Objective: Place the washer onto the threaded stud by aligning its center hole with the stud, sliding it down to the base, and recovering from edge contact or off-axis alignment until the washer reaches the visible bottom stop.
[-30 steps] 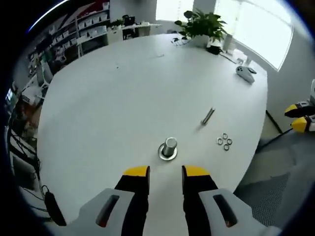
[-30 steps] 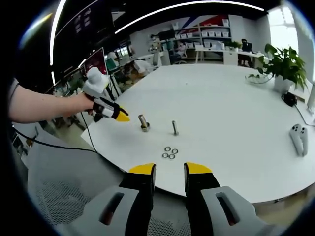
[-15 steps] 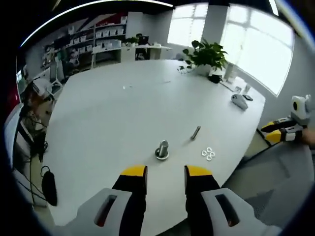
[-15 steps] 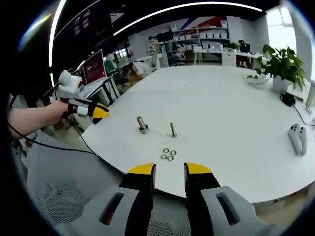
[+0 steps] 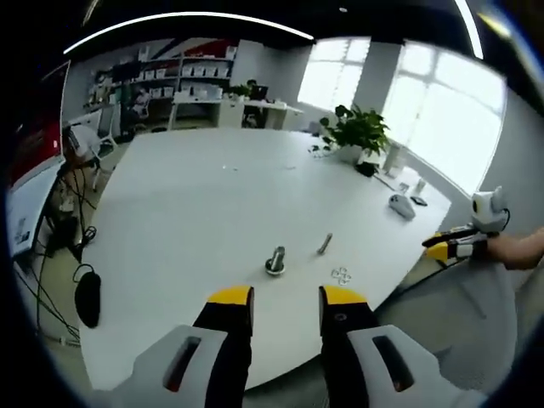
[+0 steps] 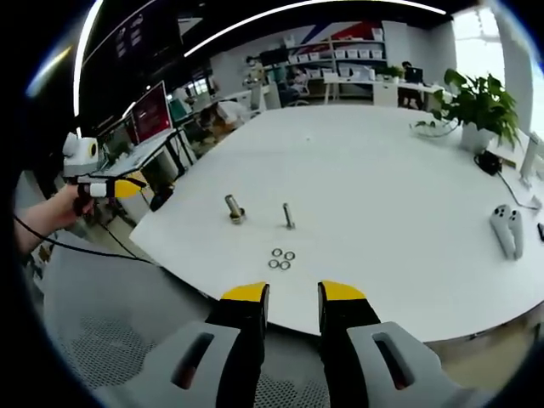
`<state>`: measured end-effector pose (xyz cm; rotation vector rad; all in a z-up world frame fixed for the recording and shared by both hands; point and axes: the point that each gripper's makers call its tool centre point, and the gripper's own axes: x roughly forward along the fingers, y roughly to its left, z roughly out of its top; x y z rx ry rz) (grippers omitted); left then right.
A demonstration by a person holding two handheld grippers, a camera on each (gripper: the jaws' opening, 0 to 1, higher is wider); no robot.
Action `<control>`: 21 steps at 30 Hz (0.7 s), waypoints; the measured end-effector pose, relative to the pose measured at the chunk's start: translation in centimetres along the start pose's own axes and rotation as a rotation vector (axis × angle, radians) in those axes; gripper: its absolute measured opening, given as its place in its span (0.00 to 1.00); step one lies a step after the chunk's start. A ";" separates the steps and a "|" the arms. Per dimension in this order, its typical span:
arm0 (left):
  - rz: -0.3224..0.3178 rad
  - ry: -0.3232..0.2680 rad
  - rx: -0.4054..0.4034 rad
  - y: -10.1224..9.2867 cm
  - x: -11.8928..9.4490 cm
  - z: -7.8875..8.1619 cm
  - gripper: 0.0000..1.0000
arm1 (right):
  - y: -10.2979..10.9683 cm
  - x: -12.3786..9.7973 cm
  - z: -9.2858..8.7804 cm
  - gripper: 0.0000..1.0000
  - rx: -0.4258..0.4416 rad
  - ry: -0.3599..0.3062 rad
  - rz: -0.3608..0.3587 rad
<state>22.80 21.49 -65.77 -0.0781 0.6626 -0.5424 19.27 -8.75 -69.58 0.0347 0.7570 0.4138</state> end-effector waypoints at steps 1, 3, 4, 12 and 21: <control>0.007 -0.009 0.008 0.1 -0.3 -0.2 0.28 | 0.0 0.0 0.0 0.25 0.002 0.001 -0.003; 0.016 -0.016 0.018 0.5 -0.6 -0.8 0.28 | -0.2 -0.1 0.1 0.25 0.005 -0.008 -0.012; 0.016 -0.020 0.012 0.6 -0.8 -0.9 0.28 | -0.3 -0.1 0.2 0.25 0.006 -0.016 -0.015; -0.008 -0.026 0.002 -2.1 -1.2 -1.9 0.28 | -0.3 -0.1 0.0 0.25 0.005 -0.003 -0.015; -0.015 -0.031 0.068 -3.4 -1.1 -2.2 0.27 | -0.5 -0.1 -0.2 0.26 0.000 0.008 -0.024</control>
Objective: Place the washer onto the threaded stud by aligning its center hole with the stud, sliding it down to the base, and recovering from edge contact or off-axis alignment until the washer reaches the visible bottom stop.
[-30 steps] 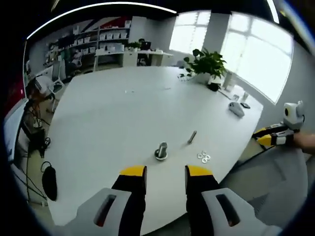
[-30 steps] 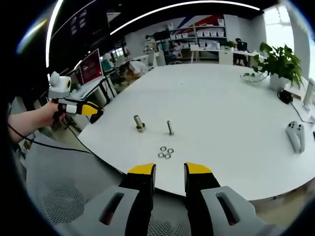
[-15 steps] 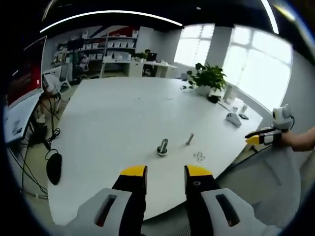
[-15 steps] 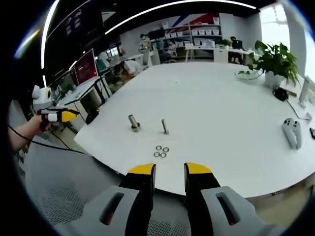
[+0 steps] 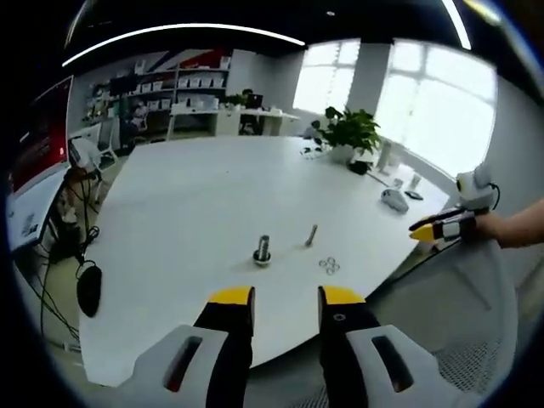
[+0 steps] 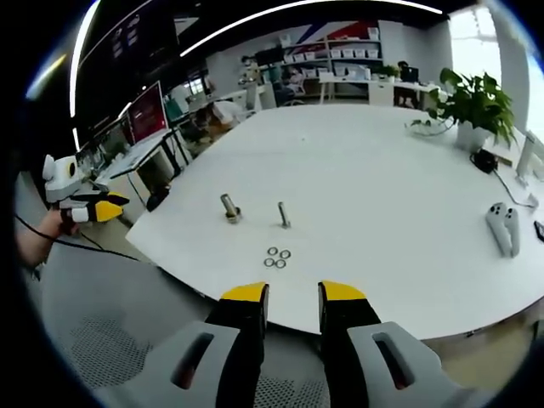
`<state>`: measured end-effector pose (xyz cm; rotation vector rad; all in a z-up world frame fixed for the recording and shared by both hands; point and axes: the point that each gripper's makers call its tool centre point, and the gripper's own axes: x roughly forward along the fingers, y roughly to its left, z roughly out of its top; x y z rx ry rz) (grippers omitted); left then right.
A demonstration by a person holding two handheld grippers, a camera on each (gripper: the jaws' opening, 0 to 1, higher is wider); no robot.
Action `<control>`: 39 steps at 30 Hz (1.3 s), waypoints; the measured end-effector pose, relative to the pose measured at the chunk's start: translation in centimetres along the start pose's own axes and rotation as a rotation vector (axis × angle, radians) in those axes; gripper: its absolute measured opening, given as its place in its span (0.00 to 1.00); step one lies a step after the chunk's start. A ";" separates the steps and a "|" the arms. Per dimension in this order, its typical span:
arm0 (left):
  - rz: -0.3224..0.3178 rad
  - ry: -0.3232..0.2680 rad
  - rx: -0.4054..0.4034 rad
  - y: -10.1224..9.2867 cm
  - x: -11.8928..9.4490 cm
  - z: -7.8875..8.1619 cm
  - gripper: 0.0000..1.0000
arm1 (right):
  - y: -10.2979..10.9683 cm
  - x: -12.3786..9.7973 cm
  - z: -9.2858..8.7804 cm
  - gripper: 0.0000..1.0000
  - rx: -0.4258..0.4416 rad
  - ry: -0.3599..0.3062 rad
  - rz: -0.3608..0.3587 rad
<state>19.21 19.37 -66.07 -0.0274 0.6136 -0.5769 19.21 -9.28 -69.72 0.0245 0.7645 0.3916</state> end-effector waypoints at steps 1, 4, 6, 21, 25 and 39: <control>-0.005 0.002 0.008 0.0 0.1 -0.1 0.26 | -0.1 0.0 0.0 0.26 0.005 -0.003 -0.003; -0.032 0.006 0.003 -0.4 0.2 -0.1 0.25 | -0.2 0.0 0.1 0.26 0.004 -0.006 -0.008; -0.041 -0.006 0.027 -0.8 0.1 0.0 0.23 | -0.2 0.0 0.0 0.26 0.004 0.001 -0.010; -0.116 0.038 -0.038 -2.0 0.7 -1.0 0.28 | -0.5 0.0 -0.3 0.26 0.006 0.009 -0.018; -0.125 0.060 -0.015 -2.4 0.8 -1.3 0.28 | -0.7 0.0 -0.2 0.26 0.018 0.001 -0.019; -0.115 0.063 -0.025 -2.1 0.9 -1.4 0.28 | -0.6 0.0 -0.7 0.26 0.007 0.033 -0.023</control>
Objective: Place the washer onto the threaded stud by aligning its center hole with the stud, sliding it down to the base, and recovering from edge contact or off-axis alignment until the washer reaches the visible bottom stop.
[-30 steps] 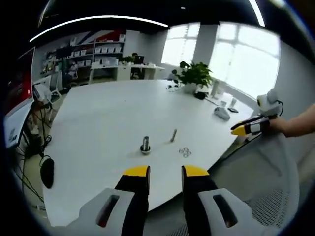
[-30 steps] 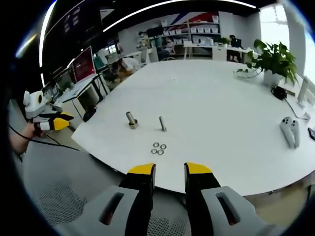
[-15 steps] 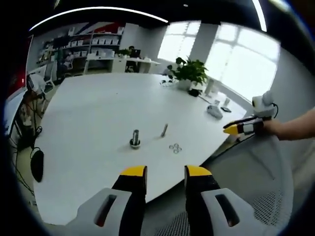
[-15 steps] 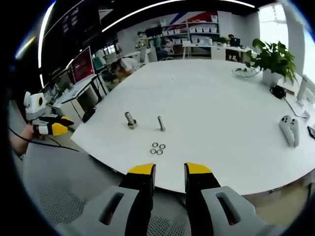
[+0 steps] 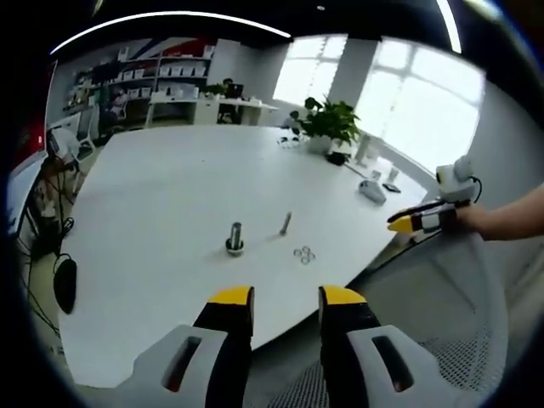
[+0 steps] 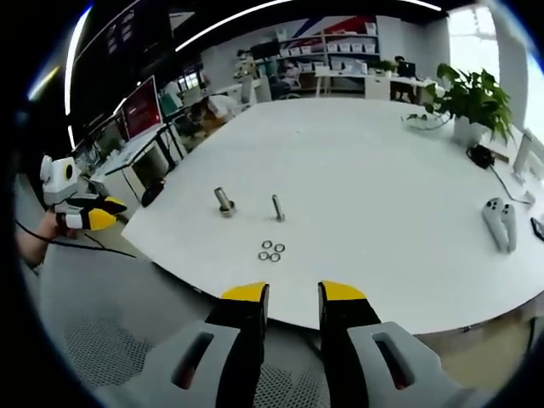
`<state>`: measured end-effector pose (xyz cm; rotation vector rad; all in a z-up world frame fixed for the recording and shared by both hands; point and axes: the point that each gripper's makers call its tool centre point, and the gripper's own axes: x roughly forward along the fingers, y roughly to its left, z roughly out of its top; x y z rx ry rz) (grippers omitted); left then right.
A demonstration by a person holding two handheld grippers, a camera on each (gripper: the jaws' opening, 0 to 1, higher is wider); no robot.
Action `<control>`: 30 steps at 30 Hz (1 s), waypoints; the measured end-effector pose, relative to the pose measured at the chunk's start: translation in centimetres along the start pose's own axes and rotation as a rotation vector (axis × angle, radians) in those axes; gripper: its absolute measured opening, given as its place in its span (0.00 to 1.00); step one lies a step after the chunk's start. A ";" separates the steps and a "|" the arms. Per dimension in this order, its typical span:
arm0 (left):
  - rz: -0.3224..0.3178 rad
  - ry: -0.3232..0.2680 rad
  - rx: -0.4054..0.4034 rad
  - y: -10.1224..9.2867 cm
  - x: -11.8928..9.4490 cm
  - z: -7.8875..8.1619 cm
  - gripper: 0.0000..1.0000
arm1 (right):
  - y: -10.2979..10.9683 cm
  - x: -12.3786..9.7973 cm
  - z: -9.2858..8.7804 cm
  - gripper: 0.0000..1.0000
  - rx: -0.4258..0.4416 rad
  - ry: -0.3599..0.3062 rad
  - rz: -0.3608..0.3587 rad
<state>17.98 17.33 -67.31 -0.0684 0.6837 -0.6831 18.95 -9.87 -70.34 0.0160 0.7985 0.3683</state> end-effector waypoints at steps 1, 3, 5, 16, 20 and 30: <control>-0.001 0.004 0.005 -0.1 0.0 -0.1 0.28 | -0.1 0.0 -0.1 0.26 0.001 0.001 -0.001; -0.003 0.006 0.010 -0.2 0.0 0.0 0.28 | -0.1 0.0 -0.1 0.26 0.003 0.004 -0.001; -0.002 0.006 0.012 -0.1 0.0 0.0 0.28 | -0.1 0.0 -0.1 0.26 0.003 0.003 0.000; 0.000 0.012 0.010 0.0 0.0 -0.3 0.29 | 0.0 0.0 0.0 0.26 0.001 0.003 0.001; 0.003 0.009 0.008 0.0 0.1 -0.2 0.30 | 0.0 0.1 0.1 0.26 -0.004 -0.001 0.006; 0.000 0.027 0.006 0.2 0.1 -0.5 0.30 | 0.6 0.1 1.6 0.36 -0.089 -0.051 0.012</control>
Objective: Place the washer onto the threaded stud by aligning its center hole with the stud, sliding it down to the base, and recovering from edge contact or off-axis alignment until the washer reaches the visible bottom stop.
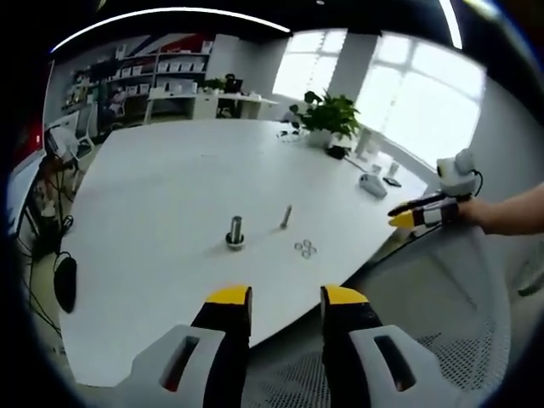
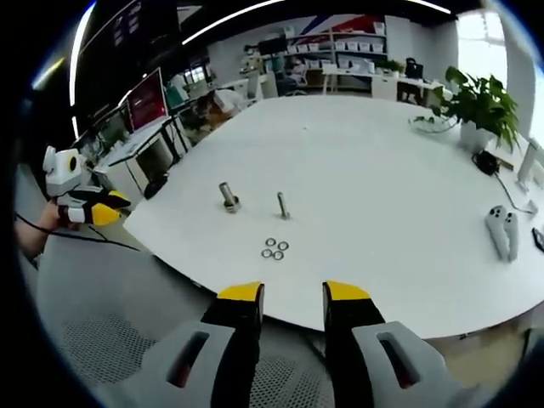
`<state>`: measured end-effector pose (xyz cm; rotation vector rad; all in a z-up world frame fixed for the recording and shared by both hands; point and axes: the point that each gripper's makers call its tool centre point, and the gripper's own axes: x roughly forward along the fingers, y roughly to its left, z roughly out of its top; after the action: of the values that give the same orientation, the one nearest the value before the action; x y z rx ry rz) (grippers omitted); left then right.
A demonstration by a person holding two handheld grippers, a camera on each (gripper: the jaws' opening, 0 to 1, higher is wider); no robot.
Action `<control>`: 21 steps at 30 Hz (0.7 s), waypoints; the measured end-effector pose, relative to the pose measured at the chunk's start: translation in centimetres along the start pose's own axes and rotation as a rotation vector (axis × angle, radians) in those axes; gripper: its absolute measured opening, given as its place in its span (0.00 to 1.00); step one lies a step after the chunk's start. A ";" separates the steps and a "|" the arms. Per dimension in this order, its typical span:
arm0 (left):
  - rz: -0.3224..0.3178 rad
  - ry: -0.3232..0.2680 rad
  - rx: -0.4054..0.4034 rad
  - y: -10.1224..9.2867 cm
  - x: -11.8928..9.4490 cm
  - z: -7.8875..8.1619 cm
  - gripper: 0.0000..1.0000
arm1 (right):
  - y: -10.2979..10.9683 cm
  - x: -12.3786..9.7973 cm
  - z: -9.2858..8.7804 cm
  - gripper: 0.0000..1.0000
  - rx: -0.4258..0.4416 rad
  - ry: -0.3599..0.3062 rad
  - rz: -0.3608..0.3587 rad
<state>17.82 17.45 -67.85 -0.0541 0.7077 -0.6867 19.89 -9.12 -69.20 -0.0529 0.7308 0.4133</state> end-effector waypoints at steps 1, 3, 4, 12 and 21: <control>0.001 -0.001 0.000 0.0 0.0 0.0 0.30 | -0.2 -0.3 0.3 0.39 0.008 -0.013 -0.021; 0.004 -0.008 -0.006 0.1 -0.1 0.2 0.30 | -0.3 -0.1 -0.2 0.39 0.037 0.024 -0.011; 0.002 -0.012 -0.013 0.1 -0.1 0.2 0.30 | -0.2 0.0 -0.5 0.39 0.045 0.049 -0.005; 0.004 -0.017 -0.021 0.2 -0.1 0.3 0.30 | 0.0 0.4 0.1 0.39 -0.033 0.120 0.039; 0.005 -0.009 -0.019 0.2 -0.1 0.1 0.30 | 0.8 3.5 1.7 0.44 -0.087 0.140 0.079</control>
<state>17.96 17.70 -67.73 -0.0726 0.7052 -0.6751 23.00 -6.85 -70.21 -0.1361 0.8542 0.5209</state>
